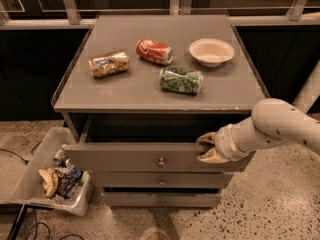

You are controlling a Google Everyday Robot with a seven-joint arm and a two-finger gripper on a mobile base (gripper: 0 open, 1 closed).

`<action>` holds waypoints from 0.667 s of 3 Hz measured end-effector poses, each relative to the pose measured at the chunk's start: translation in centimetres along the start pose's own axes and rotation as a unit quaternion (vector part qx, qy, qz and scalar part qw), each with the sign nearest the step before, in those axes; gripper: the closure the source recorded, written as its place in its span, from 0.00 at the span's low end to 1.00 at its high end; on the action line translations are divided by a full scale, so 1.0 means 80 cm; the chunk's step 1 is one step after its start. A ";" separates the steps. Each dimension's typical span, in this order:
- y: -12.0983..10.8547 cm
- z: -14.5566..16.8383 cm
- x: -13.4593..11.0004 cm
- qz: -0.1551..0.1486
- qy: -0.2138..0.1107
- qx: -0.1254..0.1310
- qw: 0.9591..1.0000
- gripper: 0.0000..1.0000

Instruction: Open top drawer

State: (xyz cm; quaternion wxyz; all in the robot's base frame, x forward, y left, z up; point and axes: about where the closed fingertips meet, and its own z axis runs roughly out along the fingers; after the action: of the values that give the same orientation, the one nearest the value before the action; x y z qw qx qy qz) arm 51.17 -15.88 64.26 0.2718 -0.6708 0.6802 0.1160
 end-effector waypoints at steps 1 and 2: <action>0.000 0.000 0.000 0.000 0.000 0.000 1.000 0.61; 0.000 0.000 0.000 0.000 0.000 0.000 1.000 0.85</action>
Offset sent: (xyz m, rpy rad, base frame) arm -0.0043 -0.0014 -0.0005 0.0033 0.0001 0.0016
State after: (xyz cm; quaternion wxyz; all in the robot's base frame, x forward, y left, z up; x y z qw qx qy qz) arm 51.14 -15.87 64.25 0.2718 -0.6709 0.6801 0.1162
